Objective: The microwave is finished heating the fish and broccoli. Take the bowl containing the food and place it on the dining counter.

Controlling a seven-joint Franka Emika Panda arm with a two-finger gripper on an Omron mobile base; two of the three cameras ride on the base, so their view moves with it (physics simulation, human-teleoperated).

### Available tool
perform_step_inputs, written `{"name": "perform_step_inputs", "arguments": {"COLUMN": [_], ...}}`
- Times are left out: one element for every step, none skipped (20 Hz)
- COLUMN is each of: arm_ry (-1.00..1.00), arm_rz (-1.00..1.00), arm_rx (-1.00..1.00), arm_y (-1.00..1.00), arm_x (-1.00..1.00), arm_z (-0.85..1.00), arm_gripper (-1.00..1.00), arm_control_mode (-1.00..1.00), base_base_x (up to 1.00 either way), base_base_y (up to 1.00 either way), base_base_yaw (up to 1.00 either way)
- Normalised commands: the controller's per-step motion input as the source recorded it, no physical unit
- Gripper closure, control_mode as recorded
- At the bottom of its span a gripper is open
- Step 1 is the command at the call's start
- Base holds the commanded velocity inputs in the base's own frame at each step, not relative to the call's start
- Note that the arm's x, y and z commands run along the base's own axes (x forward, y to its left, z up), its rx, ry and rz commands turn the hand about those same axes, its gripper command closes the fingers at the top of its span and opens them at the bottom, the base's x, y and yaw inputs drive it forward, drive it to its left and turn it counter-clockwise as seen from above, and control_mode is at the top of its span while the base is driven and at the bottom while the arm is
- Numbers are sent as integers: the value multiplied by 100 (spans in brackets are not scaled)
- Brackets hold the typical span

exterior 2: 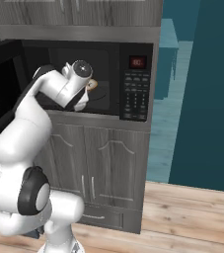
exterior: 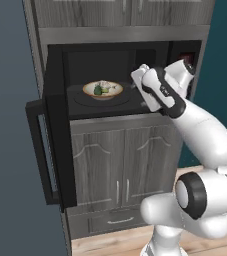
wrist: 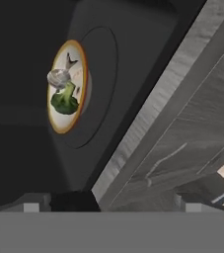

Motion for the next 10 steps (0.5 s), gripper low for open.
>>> {"name": "perform_step_inputs", "arguments": {"arm_ry": [0, 0, 0, 0, 1, 0, 0, 0, 0, 0], "arm_rz": [0, 0, 0, 0, 0, 0, 0, 0, 0, 0], "arm_rx": [0, 0, 0, 0, 0, 0, 0, 0, 0, 0], "arm_y": [0, 0, 0, 1, 6, 9, 11, 14, 21, 24], "arm_x": [72, 74, 73, 74, 75, 78, 83, 77, 78, 79], "arm_z": [-26, -26, -35, -43, -55, -54, -46, -24, -19, -16], "arm_gripper": [-100, -100, -100, -100, -100, -100, -100, -100, -100, -100], "arm_control_mode": [-100, -100, -100, -100, -100, -100, -100, -100, -100, -100], "base_base_x": [0, 0, 0, 0, 0, 0, 0, 0, 0, 0], "base_base_y": [0, 0, 0, 0, 0, 0, 0, 0, 0, 0], "base_base_yaw": [0, 0, 0, 0, 0, 0, 0, 0, 0, 0]}}
